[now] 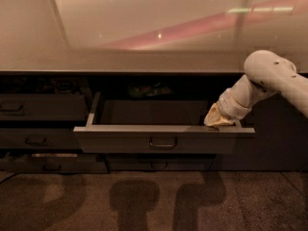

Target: Open top drawer

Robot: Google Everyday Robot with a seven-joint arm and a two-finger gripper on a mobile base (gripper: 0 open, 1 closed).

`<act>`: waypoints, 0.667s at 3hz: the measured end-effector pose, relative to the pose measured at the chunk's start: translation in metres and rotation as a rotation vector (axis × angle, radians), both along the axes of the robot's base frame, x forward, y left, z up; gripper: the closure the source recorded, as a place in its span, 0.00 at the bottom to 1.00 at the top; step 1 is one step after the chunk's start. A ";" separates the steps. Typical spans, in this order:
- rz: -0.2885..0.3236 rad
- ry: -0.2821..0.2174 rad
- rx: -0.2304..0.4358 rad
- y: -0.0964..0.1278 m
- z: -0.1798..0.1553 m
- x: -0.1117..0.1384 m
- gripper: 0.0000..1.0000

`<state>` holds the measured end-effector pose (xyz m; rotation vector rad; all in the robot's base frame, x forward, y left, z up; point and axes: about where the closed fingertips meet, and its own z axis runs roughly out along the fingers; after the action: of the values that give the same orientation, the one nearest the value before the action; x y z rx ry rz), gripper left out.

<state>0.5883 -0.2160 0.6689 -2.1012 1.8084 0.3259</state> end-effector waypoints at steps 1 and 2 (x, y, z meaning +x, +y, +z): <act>-0.003 -0.010 -0.021 0.005 -0.002 -0.015 0.12; -0.007 -0.021 -0.043 0.008 -0.001 -0.028 0.00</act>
Offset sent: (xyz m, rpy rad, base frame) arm -0.0415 0.0099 0.0063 -0.0715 -0.0429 -0.0166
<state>0.5607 -0.2076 0.6683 -2.1188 1.8259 0.2640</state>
